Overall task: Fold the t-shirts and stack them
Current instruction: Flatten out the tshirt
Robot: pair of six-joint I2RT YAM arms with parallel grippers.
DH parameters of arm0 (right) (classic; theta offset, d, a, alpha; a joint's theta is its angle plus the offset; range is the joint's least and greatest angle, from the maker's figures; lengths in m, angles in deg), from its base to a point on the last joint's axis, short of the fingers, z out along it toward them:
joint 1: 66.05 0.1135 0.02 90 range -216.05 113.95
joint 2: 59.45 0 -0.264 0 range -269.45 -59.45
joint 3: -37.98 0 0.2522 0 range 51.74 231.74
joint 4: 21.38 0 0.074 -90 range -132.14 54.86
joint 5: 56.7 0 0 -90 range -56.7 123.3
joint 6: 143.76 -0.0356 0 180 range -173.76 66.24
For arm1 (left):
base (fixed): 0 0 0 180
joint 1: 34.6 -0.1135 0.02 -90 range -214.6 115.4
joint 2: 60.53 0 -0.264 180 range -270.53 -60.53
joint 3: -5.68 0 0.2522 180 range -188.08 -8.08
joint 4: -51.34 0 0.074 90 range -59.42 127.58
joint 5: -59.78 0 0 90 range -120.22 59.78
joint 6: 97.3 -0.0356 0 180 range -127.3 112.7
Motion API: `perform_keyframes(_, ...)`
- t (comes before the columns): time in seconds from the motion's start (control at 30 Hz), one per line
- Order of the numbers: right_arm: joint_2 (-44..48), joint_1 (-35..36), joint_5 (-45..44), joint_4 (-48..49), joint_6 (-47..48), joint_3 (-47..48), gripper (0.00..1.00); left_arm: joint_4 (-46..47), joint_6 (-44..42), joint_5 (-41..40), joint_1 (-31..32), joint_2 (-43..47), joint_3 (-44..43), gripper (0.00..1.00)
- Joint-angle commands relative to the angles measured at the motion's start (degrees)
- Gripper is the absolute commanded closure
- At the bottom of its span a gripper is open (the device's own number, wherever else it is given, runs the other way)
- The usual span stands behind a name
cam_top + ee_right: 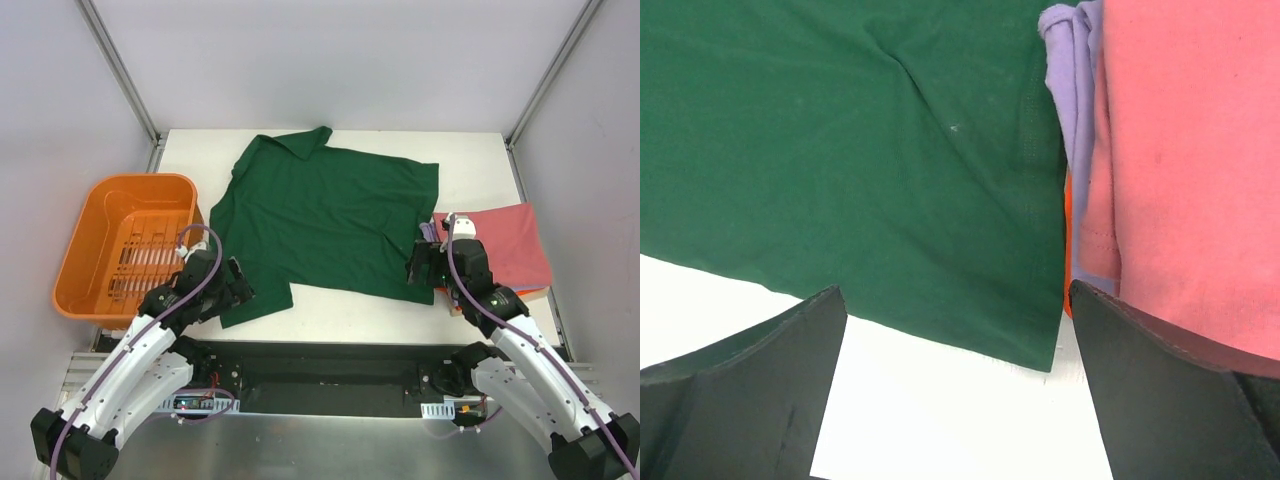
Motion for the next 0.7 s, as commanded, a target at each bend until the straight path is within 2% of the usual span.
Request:
perform_keyframes(0.0, 1.86, -0.31, -0.88, 1.24, 0.04, -0.57, 0.04, -5.94, 5.19, -6.91, 0.34, -0.69, -1.47, 0.01)
perform_keyframes(0.23, 2.30, -0.40, 0.35, 1.42, -0.40, -1.09, 0.04, -6.91, 14.77, -11.92, 0.25, 0.01, 3.27, 0.01)
perform_keyframes(0.47, 0.11, -0.31, 1.85, 1.95, -0.40, -1.01, 0.04, -6.64, 18.12, -14.73, 0.25, -0.16, 5.03, 0.09)
perform_keyframes(0.67, -1.03, -0.31, 1.76, 2.03, -0.22, -0.92, 0.04, -5.24, 18.74, -9.39, 0.34, -2.27, 6.09, 0.26)
